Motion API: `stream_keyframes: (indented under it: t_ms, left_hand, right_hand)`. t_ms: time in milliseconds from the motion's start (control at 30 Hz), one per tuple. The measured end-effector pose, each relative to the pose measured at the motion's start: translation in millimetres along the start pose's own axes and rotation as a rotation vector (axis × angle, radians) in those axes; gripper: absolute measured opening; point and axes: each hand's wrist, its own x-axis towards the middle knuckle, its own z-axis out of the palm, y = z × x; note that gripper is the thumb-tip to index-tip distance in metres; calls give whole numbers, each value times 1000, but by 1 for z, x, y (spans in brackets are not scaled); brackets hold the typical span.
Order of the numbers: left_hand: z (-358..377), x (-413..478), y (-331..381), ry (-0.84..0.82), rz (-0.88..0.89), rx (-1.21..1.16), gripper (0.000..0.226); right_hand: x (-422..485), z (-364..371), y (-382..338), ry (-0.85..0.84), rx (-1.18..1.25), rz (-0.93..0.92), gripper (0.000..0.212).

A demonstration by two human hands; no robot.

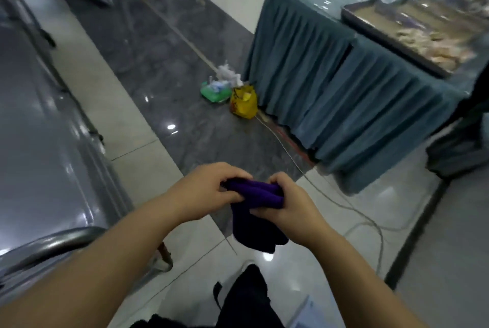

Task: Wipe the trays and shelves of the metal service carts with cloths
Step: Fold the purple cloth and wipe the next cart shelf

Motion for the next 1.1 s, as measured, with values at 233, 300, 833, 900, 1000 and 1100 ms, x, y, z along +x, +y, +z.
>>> stream_keyframes:
  t_ms: [233,300,833,900,1000,1100]
  left_hand:
    - [11,39,-34,226,-438,0,36]
    - [9,36,-44,269,-524,-59,27]
    - [-70,72,-157,683,-925,-258,32]
    - [-87,74,-167,717,-964,-248,33]
    - [-102,73,-178,797,-1040,-244,32]
    - [-99,74,-185,843,-1143,-283,32]
  right_hand:
    - [117,-61,9,-164,-358,-143,37]
    - [146,-64,6,-220,-346,-168,35]
    - [370,35,-105,-784,-476,-495,38]
    - [395,53,-123,-813,-505,-540,37]
    - [427,82,-146,-854,-500,-625,36]
    - [453,111,-160,-936,-467,-731,35]
